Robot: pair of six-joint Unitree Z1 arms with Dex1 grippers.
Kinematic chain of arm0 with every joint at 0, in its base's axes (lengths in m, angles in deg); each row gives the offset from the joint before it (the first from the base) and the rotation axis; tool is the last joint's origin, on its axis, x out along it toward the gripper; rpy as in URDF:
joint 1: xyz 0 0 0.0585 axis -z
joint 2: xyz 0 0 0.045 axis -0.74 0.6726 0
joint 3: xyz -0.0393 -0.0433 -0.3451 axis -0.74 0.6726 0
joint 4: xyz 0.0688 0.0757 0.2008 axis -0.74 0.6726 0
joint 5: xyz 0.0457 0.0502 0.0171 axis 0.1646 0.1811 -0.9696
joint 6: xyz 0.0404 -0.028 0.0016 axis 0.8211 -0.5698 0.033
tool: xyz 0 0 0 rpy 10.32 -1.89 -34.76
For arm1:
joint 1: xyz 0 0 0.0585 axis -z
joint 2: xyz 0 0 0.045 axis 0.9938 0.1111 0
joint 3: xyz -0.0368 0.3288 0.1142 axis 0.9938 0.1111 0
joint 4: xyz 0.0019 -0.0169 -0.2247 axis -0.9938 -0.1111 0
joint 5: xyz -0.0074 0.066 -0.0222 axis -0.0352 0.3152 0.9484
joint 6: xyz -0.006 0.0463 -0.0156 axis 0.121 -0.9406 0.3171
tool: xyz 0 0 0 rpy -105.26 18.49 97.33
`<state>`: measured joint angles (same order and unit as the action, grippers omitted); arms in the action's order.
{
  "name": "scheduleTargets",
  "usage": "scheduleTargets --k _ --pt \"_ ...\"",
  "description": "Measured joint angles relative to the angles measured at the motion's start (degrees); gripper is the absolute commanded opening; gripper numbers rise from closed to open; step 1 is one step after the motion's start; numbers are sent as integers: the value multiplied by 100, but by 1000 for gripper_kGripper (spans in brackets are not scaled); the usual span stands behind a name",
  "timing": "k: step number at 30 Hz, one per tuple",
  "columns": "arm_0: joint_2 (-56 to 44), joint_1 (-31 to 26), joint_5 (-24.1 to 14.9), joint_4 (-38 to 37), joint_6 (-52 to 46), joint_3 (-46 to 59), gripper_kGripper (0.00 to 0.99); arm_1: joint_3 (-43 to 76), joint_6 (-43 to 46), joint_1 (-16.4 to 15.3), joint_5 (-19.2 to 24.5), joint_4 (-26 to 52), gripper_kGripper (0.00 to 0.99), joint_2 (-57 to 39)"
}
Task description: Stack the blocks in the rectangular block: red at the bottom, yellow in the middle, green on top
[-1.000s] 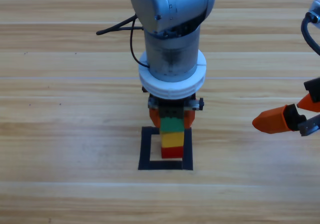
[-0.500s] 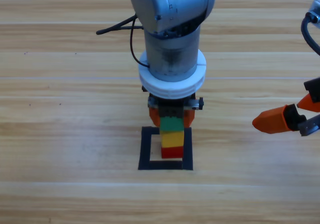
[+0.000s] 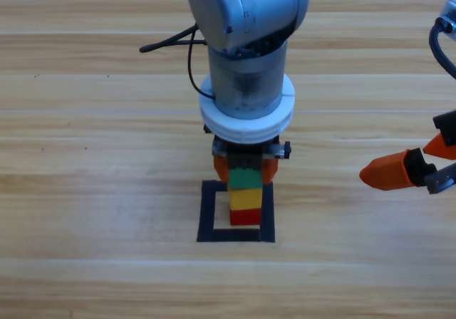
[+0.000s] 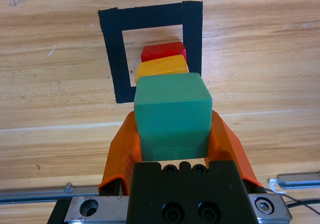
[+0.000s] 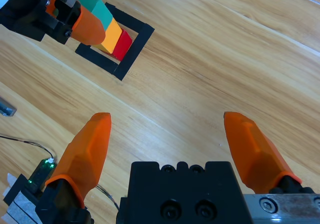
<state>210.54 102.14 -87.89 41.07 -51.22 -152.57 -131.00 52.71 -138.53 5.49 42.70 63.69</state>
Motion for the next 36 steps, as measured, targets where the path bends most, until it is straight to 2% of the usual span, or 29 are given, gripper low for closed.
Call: scheduleTargets --k 6,9,11,15,16,32,36 --pt "2 0 -11 -12 0 0 12 0 0 0 0 0 989 0" --pt "2 0 -38 -12 0 0 95 0 0 0 0 0 989 0" --pt "3 0 -56 -14 0 0 262 0 0 0 0 0 989 0" --pt "5 0 -69 -33 0 0 965 0 0 0 -2 0 989 0" --pt "10 0 -69 -42 0 0 989 0 0 0 -2 0 989 0" --pt "37 0 -87 -44 -6 0 990 1 0 0 -11 0 989 0" --pt "-78 0 -309 -44 -99 3 990 2 0 0 -11 0 989 0"
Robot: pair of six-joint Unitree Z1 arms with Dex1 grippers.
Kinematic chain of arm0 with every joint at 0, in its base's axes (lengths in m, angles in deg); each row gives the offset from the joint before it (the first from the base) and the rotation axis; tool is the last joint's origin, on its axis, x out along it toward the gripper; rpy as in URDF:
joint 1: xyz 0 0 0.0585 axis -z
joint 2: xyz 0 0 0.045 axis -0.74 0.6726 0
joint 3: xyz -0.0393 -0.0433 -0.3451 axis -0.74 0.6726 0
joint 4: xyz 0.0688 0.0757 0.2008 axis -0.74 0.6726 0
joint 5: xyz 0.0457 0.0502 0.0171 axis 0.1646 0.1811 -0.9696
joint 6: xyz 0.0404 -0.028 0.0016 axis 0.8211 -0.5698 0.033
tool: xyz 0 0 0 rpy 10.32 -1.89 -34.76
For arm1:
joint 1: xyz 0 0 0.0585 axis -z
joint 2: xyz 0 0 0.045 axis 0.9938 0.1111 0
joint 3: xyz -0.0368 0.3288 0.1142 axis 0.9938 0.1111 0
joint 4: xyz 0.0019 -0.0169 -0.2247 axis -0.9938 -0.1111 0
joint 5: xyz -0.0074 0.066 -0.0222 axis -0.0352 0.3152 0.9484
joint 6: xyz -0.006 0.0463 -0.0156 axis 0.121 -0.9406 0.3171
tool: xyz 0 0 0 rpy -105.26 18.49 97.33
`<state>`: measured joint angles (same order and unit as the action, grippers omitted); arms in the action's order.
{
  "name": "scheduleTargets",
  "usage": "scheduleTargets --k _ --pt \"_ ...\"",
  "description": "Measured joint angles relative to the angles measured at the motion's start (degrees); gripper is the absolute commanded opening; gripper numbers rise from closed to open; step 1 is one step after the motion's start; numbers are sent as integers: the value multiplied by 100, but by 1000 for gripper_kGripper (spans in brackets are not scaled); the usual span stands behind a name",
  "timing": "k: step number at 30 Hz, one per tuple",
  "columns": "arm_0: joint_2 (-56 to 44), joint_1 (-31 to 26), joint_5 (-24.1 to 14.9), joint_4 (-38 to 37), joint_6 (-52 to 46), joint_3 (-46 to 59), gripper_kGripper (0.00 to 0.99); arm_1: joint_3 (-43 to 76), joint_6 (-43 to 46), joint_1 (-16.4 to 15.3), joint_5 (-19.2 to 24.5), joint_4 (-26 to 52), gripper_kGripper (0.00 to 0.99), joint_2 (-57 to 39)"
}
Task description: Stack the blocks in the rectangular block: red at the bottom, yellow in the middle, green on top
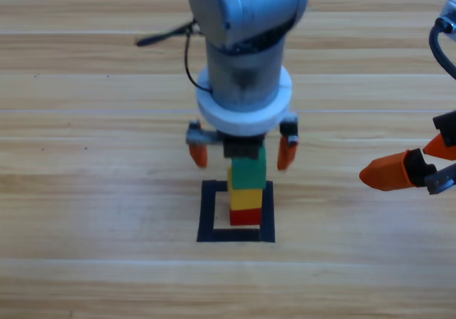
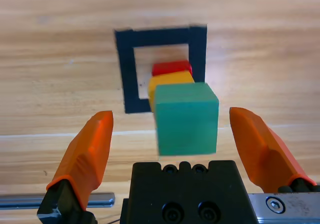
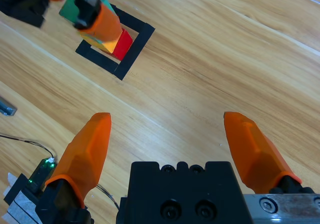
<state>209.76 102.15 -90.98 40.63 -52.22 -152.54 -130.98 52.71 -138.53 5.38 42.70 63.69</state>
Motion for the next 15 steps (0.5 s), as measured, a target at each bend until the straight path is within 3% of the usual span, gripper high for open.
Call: scheduleTargets --k 4,7,10,15 --pt "-816 91 -657 -135 -360 366 990 0 0 0 0 0 989 2" --pt "-1890 375 -1179 -1073 -432 1589 990 0 0 0 0 0 989 23" --pt "-3020 788 -1357 -2423 -305 3553 990 0 0 0 0 3 989 108" --pt "-3751 1032 -1407 -3589 -32 5266 990 0 0 0 0 7 989 123"
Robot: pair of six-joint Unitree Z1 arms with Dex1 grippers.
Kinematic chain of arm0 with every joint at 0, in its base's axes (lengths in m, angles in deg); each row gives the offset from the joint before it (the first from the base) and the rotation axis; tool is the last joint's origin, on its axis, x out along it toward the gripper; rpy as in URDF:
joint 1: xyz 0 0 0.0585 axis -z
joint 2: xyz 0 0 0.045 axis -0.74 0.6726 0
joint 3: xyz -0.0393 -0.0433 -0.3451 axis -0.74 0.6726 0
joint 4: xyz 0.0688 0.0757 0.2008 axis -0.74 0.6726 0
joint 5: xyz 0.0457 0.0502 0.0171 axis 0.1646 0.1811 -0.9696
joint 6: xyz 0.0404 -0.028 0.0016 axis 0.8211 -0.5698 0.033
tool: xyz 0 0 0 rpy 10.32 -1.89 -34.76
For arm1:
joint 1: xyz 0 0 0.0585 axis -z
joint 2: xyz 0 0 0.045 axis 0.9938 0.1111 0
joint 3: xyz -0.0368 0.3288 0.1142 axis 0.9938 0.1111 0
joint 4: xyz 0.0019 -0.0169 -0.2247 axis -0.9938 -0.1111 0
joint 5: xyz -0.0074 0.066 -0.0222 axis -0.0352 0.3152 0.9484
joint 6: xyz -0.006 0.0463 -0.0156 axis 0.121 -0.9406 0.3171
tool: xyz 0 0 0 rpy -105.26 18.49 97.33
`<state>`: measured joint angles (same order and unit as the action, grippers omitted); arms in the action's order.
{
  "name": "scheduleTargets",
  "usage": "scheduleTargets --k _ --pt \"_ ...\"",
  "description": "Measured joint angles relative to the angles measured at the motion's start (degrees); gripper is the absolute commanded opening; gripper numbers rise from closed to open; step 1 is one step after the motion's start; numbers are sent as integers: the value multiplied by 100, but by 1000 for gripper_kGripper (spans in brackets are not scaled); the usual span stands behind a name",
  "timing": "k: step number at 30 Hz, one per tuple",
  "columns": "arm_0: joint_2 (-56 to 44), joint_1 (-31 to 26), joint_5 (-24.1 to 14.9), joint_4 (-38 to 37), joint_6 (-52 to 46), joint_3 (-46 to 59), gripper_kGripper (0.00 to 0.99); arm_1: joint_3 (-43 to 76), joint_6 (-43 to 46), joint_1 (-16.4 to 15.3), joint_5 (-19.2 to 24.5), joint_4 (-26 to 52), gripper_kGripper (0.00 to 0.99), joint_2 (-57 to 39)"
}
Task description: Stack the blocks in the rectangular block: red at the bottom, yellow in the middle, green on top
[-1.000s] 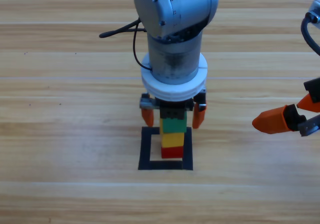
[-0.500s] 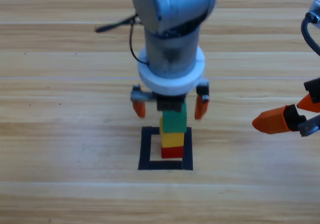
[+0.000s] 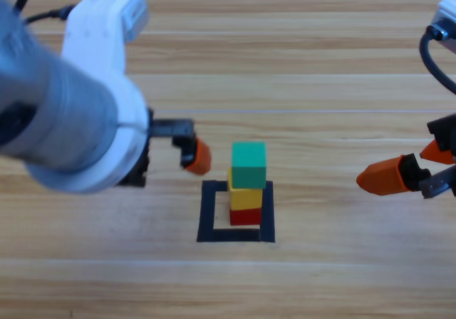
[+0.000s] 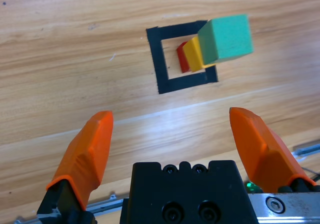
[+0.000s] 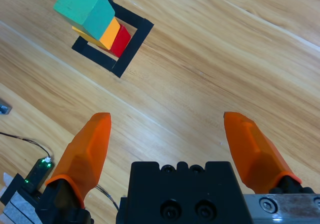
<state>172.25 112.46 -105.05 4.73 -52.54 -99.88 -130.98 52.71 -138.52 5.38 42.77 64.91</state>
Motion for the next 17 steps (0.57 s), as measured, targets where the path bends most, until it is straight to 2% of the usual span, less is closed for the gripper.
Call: scheduleTargets --k 3,17 --pt "-126 36 -14 -184 76 338 990 0 0 0 0 2 989 1" --pt "-352 84 -55 -307 264 531 990 0 0 0 0 3 989 23"
